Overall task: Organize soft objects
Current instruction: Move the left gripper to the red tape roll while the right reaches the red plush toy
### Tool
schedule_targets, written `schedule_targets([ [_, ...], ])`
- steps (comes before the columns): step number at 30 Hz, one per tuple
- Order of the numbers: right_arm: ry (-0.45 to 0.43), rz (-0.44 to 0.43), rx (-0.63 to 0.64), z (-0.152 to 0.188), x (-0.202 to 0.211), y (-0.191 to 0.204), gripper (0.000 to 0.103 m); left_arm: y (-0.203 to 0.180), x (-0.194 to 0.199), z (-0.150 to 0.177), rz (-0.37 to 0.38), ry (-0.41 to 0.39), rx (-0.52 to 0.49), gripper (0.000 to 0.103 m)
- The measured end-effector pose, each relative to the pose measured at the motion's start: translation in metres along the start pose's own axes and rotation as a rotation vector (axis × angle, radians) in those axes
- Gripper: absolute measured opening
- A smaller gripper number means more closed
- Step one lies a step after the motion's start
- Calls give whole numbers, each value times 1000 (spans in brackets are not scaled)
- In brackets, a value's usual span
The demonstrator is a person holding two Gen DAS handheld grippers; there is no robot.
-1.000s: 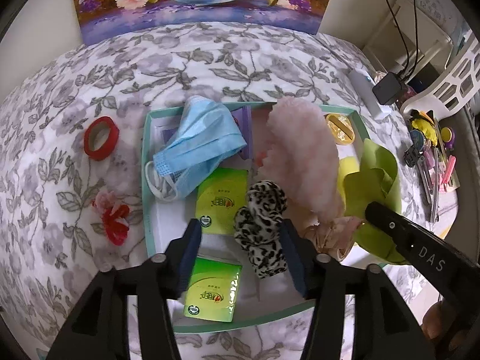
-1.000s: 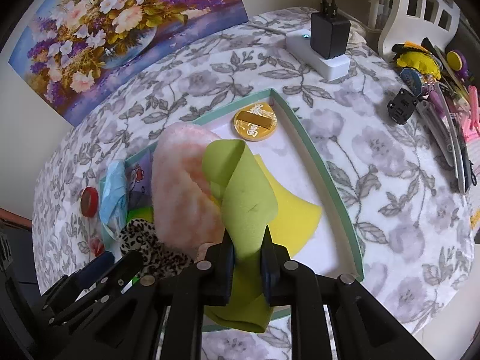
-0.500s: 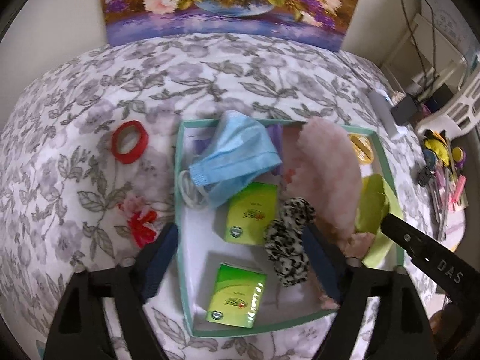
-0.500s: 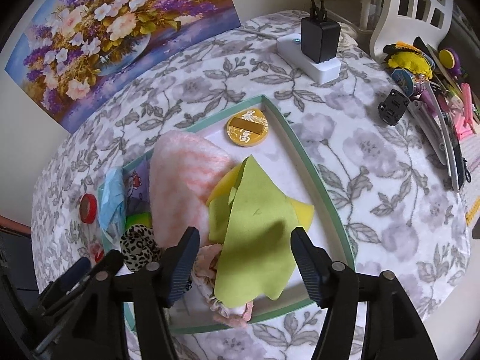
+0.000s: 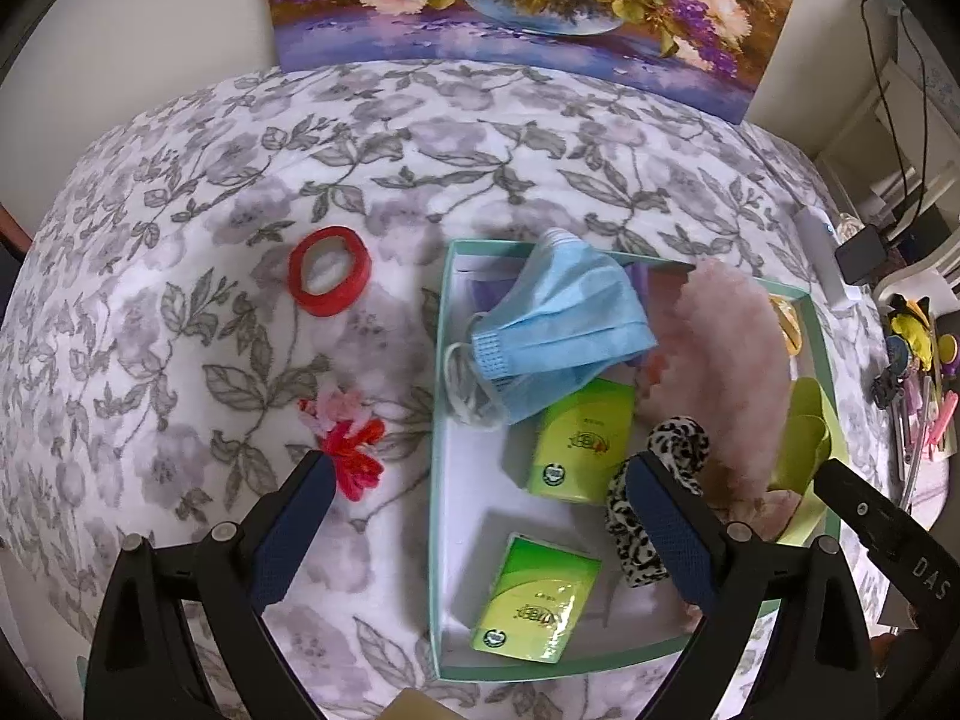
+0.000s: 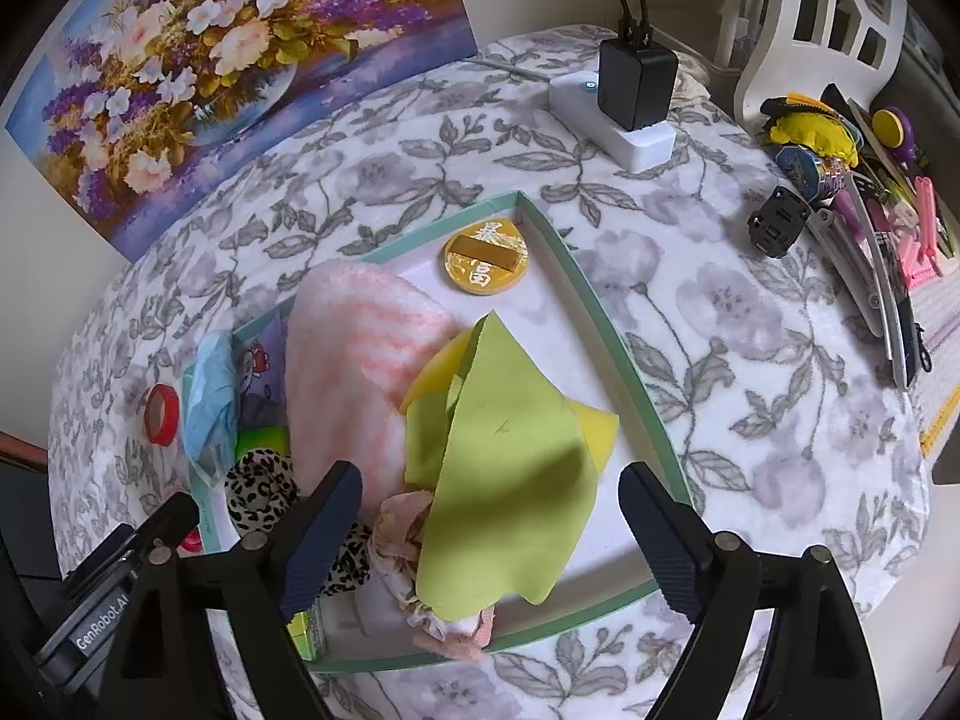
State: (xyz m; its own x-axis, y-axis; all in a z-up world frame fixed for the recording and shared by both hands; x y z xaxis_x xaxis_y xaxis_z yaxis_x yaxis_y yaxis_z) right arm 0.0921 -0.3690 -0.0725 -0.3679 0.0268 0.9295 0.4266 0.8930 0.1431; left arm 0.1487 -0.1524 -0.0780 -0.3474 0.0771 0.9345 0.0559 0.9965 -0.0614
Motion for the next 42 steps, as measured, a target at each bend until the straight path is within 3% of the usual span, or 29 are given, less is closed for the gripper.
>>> schedule_targets([
  [20, -24, -10, 28, 0, 11, 22, 94, 51, 14, -12, -33, -25, 118, 97],
  [33, -36, -65, 125, 9, 19, 91, 94, 115, 35, -18, -115, -84, 239, 97],
  [42, -27, -90, 194, 20, 16, 135, 94, 154, 39, -18, -121, -85, 306, 97],
])
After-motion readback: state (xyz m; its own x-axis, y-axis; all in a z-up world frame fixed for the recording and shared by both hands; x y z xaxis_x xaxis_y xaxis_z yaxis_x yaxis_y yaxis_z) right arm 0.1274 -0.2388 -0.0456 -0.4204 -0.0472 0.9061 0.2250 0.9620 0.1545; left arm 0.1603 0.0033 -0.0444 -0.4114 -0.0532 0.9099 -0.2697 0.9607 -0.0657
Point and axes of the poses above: each gripper's, at about its wrist camera, not at the fingertips, and x roughly against the way its jaws point, y to its left, z to its underside, the point moved 1 cm from there along -x, roughly the way its jaws point, and after that the axes turned 4 degrees about -y, right-handed, at the moved point
